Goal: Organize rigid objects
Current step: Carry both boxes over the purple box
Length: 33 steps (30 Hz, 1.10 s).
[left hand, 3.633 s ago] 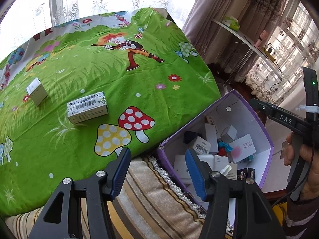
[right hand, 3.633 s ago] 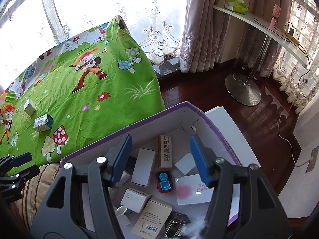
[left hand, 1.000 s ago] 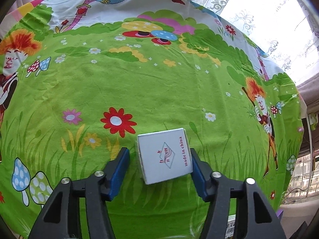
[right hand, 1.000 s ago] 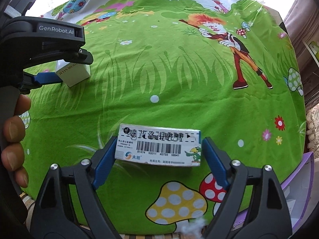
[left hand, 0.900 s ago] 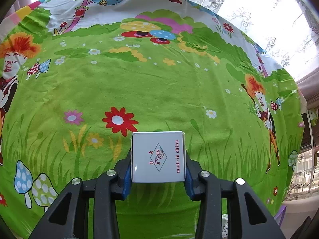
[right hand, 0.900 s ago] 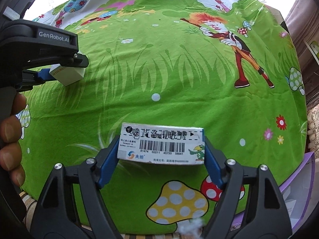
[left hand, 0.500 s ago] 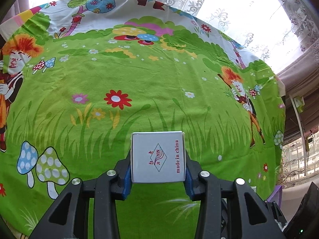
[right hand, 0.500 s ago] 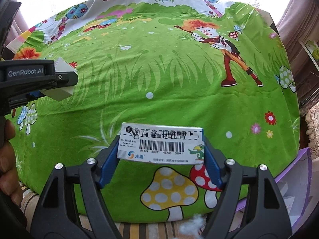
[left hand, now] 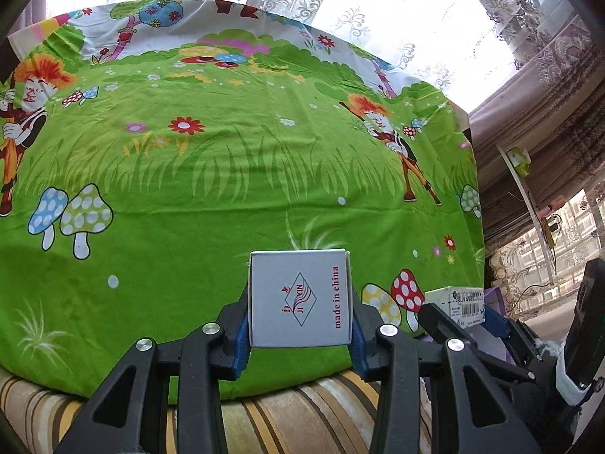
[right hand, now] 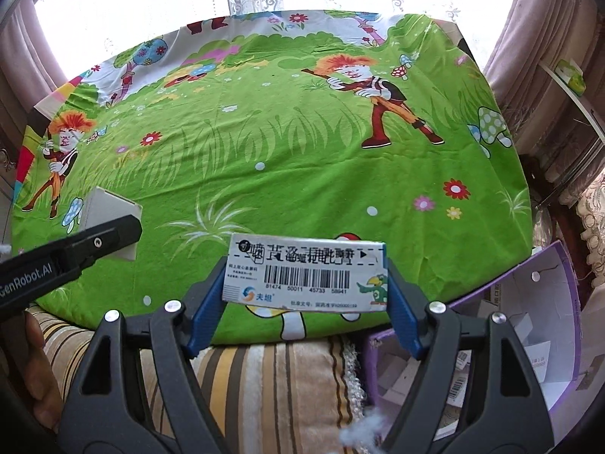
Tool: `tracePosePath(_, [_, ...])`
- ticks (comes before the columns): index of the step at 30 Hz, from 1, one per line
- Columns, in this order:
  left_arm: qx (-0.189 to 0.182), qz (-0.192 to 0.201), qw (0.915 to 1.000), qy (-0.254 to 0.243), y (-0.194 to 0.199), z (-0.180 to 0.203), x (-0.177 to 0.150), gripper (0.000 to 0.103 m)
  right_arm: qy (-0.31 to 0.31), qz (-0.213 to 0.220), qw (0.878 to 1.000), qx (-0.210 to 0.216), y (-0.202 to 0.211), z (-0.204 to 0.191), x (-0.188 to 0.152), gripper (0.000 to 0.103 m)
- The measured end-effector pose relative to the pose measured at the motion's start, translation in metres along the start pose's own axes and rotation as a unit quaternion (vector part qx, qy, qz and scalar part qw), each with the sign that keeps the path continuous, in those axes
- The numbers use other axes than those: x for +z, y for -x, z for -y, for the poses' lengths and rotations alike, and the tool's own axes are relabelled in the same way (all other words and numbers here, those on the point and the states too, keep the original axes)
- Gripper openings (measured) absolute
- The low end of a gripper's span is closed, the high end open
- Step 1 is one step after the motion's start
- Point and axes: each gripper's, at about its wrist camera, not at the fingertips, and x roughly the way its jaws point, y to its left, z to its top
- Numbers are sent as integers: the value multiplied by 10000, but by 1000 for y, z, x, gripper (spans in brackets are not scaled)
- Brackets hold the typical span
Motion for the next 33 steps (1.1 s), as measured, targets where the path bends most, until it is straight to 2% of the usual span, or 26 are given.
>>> tracePosePath(20, [-305,17,9937,-1080,33,82,-78,42,-209,267,9990,-301,83,64,-59,78])
tracePosePath(33, [-503,-168,9818,-1826,35,138,-121,42,-731,293,9939,-770,118,136,-99,78])
